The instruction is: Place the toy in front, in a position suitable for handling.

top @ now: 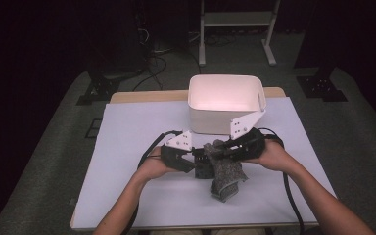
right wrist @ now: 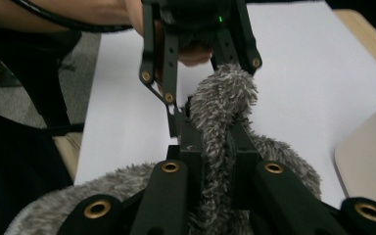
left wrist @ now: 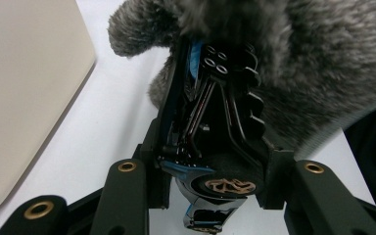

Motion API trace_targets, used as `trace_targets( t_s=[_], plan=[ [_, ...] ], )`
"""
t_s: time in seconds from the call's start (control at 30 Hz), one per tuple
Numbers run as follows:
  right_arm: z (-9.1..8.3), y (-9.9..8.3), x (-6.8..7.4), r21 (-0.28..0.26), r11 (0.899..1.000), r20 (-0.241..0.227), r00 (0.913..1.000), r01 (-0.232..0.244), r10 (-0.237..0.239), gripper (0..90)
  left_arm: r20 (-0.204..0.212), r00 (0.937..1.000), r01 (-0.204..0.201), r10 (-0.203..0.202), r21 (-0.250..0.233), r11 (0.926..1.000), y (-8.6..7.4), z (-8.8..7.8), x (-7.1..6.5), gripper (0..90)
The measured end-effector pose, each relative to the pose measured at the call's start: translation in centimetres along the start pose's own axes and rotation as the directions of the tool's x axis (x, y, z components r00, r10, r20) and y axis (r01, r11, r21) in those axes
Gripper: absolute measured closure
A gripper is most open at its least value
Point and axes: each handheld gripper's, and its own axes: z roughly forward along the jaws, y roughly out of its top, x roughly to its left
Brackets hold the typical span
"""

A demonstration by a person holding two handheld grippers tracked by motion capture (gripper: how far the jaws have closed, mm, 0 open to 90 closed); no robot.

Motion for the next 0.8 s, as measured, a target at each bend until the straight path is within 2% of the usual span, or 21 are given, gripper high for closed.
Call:
trace_targets(
  t_s=[0.1, 0.23, 0.3, 0.37, 0.5, 0.57, 0.67, 0.73, 0.77, 0.8],
  plan=[
    [0.1, -0.6, -0.3, 0.004, 1.0, -0.006, 0.9999, -0.012, 0.012, 80.5, 0.013, 0.9994, 0.034, -0.033, -0.023, 0.9992, -0.4, 0.1, 0.2, 57.4],
    [-0.2, -1.2, -0.3, 0.007, 1.0, 0.004, 0.9998, -0.02, 0.02, 80.4, 0.029, 0.998, 0.057, -0.056, -0.018, 0.9982, -0.8, 0.6, 0.3, 55.2],
    [-0.4, -1.3, -0.3, 0.015, 1.0, 0.013, 0.9996, -0.024, 0.024, 80.4, 0.035, 0.9964, 0.077, -0.077, 0.0, 0.997, -1.2, 1.1, 0.4, 51.2],
    [-0.6, -1.5, -0.3, 0.019, 0.999, 0.014, 0.9993, -0.034, 0.034, 80.3, 0.029, 0.9962, 0.082, -0.082, 0.006, 0.9966, -1.6, 1.6, 0.3, 51.0],
    [-0.7, -1.7, -0.2, 0.013, 0.999, 0.012, 0.9994, -0.031, 0.031, 80.3, -0.004, 0.9987, 0.052, -0.052, -0.01, 0.9986, -2.0, 2.1, 0.0, 55.9],
    [-0.8, -1.8, -0.2, 0.016, 0.999, 0.024, 0.9992, -0.031, 0.031, 80.3, -0.001, 0.9989, 0.047, -0.047, -0.001, 0.9989, -1.9, 1.9, 0.1, 56.6],
    [-0.7, -1.6, -0.2, 0.008, 0.999, 0.02, 0.9992, -0.034, 0.034, 80.3, -0.013, 0.9999, 0.011, -0.011, 0.013, 0.9999, -1.8, 1.6, -0.1, 56.9],
    [-0.5, -1.3, 0.0, 0.004, 1.0, 0.02, 0.9995, -0.024, 0.024, 80.3, 0.018, 0.9997, 0.015, -0.015, 0.012, 0.9998, -1.8, 1.2, -0.1, 57.1],
    [-0.5, -1.2, 0.0, 0.002, 1.0, 0.013, 0.9997, -0.02, 0.02, 80.2, 0.015, 0.9998, 0.009, -0.009, -0.002, 1.0, -1.8, 0.9, -0.2, 57.2],
    [-0.4, -1.2, 0.1, 0.002, 1.0, 0.008, 0.9998, -0.021, 0.021, 80.2, 0.015, 0.9998, 0.015, -0.015, -0.046, 0.9988, -1.8, 0.3, -0.2, 58.0]
  ],
)
